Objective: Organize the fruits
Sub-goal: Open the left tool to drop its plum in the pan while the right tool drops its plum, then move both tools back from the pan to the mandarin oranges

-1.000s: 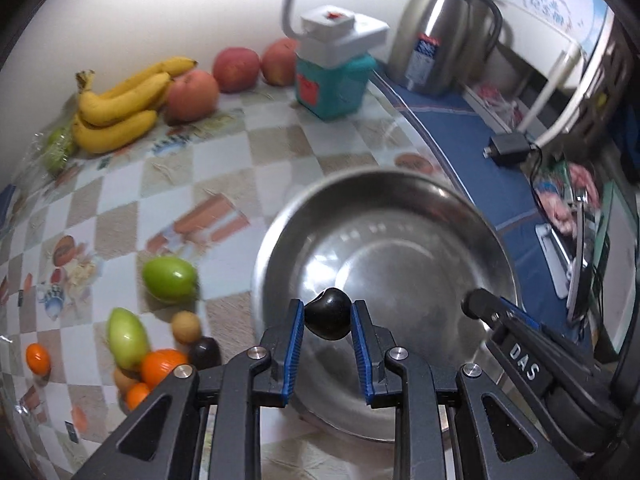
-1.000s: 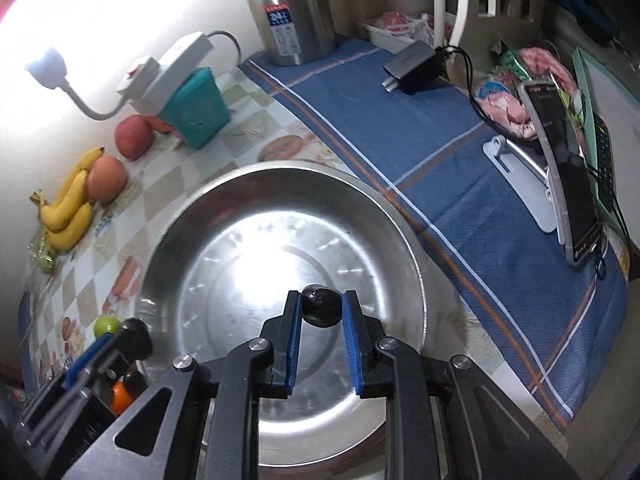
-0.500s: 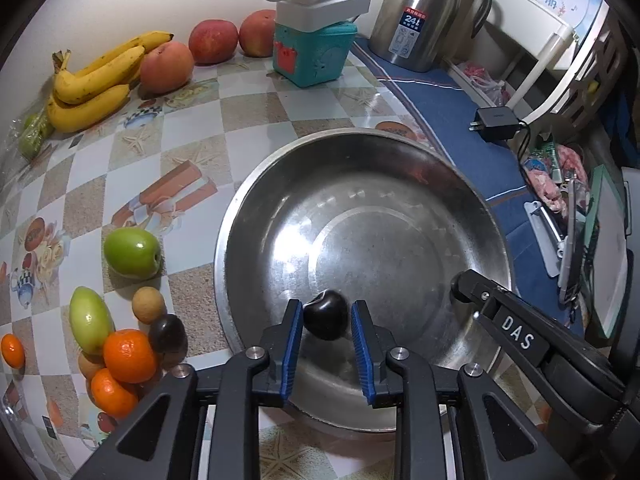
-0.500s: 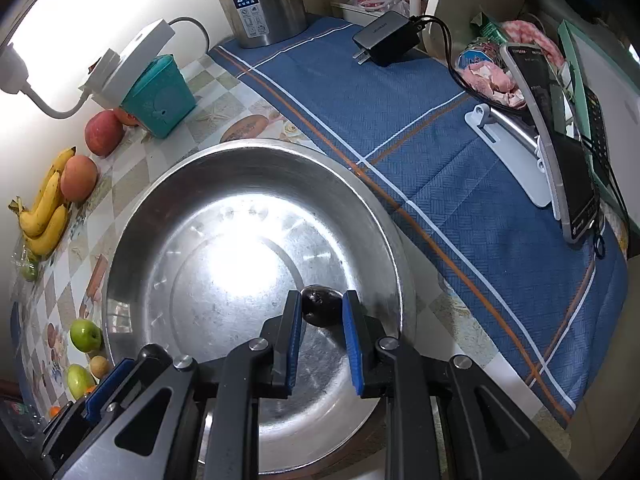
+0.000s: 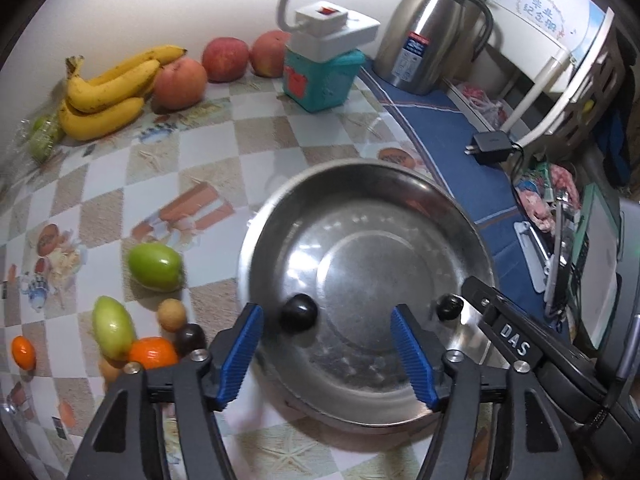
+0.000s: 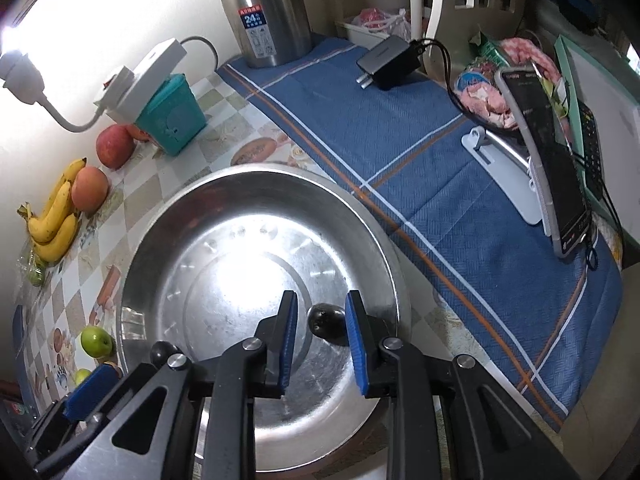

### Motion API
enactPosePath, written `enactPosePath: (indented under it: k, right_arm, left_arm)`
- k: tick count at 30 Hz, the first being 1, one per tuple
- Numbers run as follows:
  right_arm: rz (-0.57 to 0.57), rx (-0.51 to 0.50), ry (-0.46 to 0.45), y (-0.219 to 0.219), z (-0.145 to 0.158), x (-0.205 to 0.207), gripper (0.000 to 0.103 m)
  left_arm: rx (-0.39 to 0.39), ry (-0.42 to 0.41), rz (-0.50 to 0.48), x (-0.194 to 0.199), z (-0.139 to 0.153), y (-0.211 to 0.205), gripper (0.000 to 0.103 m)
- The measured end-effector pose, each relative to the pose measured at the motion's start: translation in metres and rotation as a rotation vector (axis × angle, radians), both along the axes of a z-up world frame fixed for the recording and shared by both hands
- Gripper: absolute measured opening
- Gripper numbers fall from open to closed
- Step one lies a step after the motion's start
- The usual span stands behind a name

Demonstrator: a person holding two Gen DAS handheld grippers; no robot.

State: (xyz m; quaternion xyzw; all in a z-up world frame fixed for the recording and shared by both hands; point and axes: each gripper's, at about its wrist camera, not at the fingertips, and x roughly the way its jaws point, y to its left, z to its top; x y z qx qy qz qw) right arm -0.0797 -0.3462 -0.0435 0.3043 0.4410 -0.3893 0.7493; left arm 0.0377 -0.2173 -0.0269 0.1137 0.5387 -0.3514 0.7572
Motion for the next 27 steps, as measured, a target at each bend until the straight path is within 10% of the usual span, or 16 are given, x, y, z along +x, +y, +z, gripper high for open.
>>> enactPosePath:
  k: [6, 27]
  right_arm:
    - [0.026, -0.024, 0.023, 0.006, 0.002, 0.006, 0.052]
    - [0.25, -0.098, 0.028, 0.056, 0.0, 0.041, 0.098]
  left_arm:
    - [0.111, -0.082, 0.05, 0.016, -0.003, 0.016, 0.102]
    - [0.245, -0.217, 0.191, 0.087, 0.01, 0.11, 0.103]
